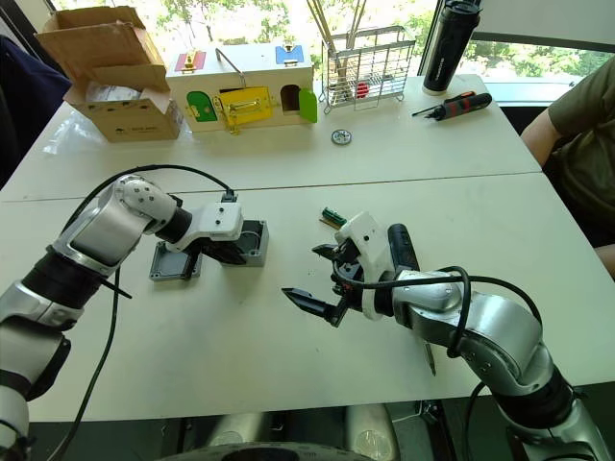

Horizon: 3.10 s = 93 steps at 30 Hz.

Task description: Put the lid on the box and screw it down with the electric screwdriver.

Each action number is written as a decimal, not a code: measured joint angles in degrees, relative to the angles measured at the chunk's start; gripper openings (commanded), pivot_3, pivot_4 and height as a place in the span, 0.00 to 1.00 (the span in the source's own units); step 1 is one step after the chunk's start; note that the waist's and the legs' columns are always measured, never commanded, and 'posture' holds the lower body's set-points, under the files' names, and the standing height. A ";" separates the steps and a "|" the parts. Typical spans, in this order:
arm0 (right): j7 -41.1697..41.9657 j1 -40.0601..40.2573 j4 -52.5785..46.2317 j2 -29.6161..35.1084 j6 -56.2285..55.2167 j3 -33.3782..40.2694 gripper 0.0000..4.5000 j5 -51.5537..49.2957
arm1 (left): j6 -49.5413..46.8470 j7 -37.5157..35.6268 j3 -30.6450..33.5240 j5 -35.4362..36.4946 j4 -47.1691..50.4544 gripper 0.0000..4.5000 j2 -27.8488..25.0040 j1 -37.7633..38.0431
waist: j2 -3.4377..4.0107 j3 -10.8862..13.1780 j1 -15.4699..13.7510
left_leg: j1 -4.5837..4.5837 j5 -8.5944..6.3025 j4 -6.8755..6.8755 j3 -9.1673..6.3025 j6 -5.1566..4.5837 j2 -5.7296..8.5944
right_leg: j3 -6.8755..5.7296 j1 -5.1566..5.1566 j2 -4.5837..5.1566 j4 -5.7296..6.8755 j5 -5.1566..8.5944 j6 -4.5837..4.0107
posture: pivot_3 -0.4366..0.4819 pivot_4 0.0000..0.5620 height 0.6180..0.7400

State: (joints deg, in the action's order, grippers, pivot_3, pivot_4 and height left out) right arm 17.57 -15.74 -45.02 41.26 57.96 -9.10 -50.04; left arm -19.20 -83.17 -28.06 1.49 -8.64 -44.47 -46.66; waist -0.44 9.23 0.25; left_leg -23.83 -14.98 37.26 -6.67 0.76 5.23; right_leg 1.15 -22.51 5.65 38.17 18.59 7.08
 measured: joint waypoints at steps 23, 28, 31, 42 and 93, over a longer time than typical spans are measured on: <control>-1.04 6.51 -4.98 1.99 2.04 4.41 1.00 -2.02 | 38.58 -9.14 -20.45 7.71 -23.91 0.42 5.89 -15.95 | -0.05 0.02 0.67 | -0.12 0.00 0.10 -0.01 -0.01 -0.01 | -0.05 -0.06 -0.03 0.02 -0.02 0.04 | 0.48 0.27 1.00; -0.79 5.28 -4.98 2.26 3.07 4.39 1.00 -2.53 | 36.52 -9.13 -20.39 8.12 -22.11 0.63 2.98 -16.11 | -0.06 0.03 0.94 | -0.13 0.00 0.09 -0.02 -0.01 -0.02 | -0.05 -0.10 -0.05 0.04 -0.01 0.05 | 0.48 0.27 1.00; 0.56 4.80 -5.01 3.32 3.19 5.28 1.00 -3.51 | 30.07 -9.15 -16.70 9.58 -19.34 0.63 -3.14 -17.34 | -0.05 0.03 1.26 | -0.13 0.00 0.05 -0.03 -0.01 -0.05 | -0.05 -0.16 -0.09 0.08 -0.01 0.05 | 0.48 0.27 1.00; 11.87 -8.61 4.90 1.70 -0.55 2.82 1.00 -2.36 | -26.55 22.80 14.48 8.39 -2.20 0.63 -11.80 -3.49 | -0.04 0.01 2.62 | 0.01 -0.03 0.01 -0.07 -0.07 -0.03 | -0.04 -0.12 -0.08 0.43 0.06 0.17 | 0.48 0.27 1.00; 16.17 -11.92 11.41 -9.78 -3.03 1.42 1.00 8.15 | -54.68 49.94 32.75 16.31 4.22 0.01 0.68 13.75 | -0.02 -0.15 -1.04 | 0.03 0.20 0.10 0.00 0.34 0.12 | 0.08 -0.42 0.21 0.95 0.05 0.14 | 0.48 0.27 1.00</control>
State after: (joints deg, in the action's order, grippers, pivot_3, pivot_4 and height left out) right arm 33.74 -27.66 -33.61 31.48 54.93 -7.68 -41.89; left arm -73.88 -33.22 4.69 17.80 -4.42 -43.80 -32.91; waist -0.45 9.08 -0.80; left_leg -23.80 -14.78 37.36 -6.67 1.10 5.35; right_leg 1.24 -22.93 5.87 39.13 18.65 7.21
